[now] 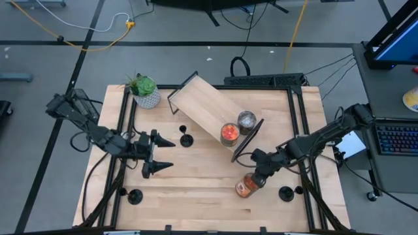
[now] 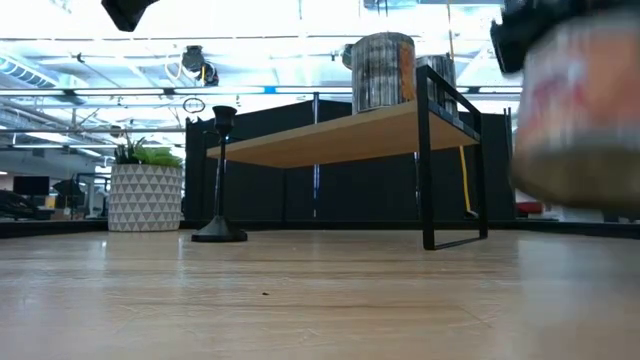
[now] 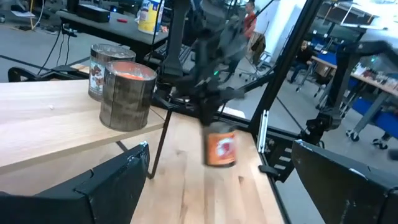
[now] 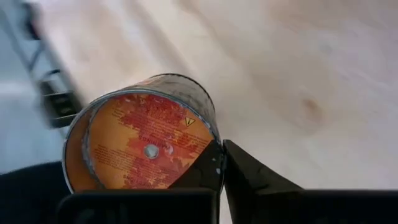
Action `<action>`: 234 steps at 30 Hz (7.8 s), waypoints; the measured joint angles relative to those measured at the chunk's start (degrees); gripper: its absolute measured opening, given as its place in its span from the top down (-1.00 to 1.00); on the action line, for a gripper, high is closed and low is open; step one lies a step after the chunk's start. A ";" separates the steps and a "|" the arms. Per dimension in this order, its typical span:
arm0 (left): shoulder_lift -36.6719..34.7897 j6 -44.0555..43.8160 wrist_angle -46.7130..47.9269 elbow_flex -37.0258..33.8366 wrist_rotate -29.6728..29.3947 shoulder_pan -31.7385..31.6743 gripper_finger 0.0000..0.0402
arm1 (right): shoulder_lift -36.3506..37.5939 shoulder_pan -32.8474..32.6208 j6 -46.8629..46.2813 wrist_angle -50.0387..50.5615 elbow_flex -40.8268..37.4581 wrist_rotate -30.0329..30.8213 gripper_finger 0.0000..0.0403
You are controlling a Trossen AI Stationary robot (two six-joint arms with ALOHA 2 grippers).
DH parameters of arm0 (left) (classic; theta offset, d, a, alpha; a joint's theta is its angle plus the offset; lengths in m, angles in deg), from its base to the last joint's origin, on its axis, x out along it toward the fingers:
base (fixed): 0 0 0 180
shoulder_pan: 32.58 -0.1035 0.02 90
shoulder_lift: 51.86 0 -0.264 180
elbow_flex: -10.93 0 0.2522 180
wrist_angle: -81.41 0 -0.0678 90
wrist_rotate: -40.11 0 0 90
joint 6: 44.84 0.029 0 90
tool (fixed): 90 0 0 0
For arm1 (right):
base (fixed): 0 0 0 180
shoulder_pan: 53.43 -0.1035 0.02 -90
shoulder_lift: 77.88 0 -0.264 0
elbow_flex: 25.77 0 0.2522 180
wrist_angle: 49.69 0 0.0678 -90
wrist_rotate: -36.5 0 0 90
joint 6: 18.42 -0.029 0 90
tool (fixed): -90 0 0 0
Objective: Pick & Place candle stick holders
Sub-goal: Put the orange scented candle on the shelf, then put the bottom right black candle holder on the shelf
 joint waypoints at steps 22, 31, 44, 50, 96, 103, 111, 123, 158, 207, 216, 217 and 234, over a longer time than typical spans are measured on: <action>-0.11 0.92 1.75 -0.02 -0.31 0.00 -0.98 | -3.05 10.51 25.67 31.89 45.53 7.97 1.00; -0.11 4.86 1.73 -0.02 -0.55 0.00 -0.98 | -8.71 25.22 43.51 42.71 62.03 8.01 1.00; -0.11 4.70 1.50 -0.02 -0.51 0.00 -0.98 | -18.22 45.55 65.60 44.11 70.45 7.79 1.00; -0.17 6.18 0.03 -0.02 -0.48 -0.17 -0.98 | -22.43 49.14 72.02 44.11 70.45 7.73 1.00; -0.17 6.13 -0.26 -0.02 5.05 -5.07 -0.98 | -31.63 43.60 83.96 40.47 63.34 4.47 1.00; -0.17 5.99 -0.26 -0.02 5.03 -5.07 -0.98 | -31.61 43.21 84.11 41.60 63.29 2.40 0.98; -0.17 5.84 -0.26 -0.02 5.03 -5.07 -0.98 | -31.61 42.99 84.20 42.36 63.23 1.67 0.96; -0.17 6.15 -0.12 -0.04 5.03 -5.07 -0.98 | -31.61 42.88 84.32 41.36 63.23 1.72 0.72; -13.97 10.23 18.03 -0.07 21.57 -5.01 -0.98 | -8.81 11.30 36.43 48.65 63.23 13.74 0.99; -16.74 11.16 21.18 -0.07 25.55 -5.01 -0.98 | -1.99 -24.28 -50.04 56.67 35.57 -10.24 0.24; -16.74 12.20 21.19 -0.05 25.53 -5.01 -0.98 | -1.97 -24.26 -47.80 53.99 29.28 -10.27 0.08; -16.74 12.20 21.22 -0.04 25.54 -4.99 -0.98 | -1.97 -24.26 -47.41 53.94 28.80 -10.26 0.08; -16.74 12.18 21.27 -0.04 25.53 -5.01 -0.98 | -1.92 -24.26 -45.03 51.86 23.58 -10.33 0.15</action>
